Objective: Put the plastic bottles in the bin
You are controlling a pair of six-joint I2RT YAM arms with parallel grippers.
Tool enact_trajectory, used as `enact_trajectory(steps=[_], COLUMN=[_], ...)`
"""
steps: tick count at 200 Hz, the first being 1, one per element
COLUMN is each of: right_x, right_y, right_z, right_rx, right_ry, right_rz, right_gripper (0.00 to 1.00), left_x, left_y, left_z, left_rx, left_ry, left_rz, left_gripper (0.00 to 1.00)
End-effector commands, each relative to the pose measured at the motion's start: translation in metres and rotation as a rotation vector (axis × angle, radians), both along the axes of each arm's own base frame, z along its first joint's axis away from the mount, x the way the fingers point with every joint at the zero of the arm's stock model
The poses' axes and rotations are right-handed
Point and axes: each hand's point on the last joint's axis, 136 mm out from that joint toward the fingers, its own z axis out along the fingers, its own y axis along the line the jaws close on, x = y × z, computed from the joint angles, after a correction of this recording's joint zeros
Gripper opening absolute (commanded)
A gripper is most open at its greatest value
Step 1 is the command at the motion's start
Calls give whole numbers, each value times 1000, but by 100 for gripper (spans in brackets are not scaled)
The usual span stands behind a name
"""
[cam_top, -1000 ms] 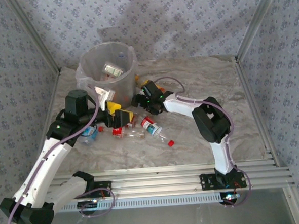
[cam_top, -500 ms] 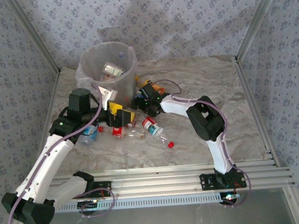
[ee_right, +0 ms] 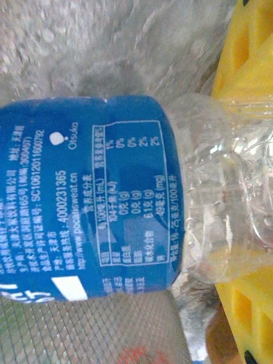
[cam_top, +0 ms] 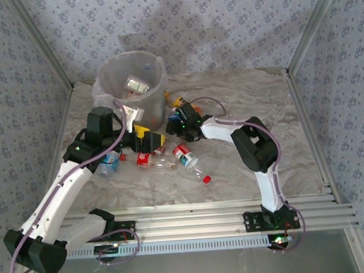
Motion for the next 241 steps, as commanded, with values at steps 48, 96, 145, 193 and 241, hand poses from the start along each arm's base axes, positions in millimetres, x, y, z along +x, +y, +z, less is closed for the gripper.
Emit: enact_trajectory(steps=[48, 96, 145, 193, 241], right_x=[-45, -88, -121, -142, -149], right_y=[-22, -33, -38, -34, -31], right_z=[90, 126, 160, 172, 174], right_rx=[65, 117, 165, 201, 198], right_ry=[-292, -355, -405, -412, -418], right_rz=[294, 413, 485, 560, 588], right_gripper=[60, 59, 60, 60, 60], left_x=[30, 54, 67, 75, 75], left_y=[-22, -39, -59, -74, -82], left_z=[-1, -4, -18, -11, -3], left_rx=[-213, -297, -294, -333, -367], left_ry=[106, 156, 212, 215, 225], left_rz=[130, 194, 219, 205, 184], left_gripper=[100, 100, 100, 98, 82])
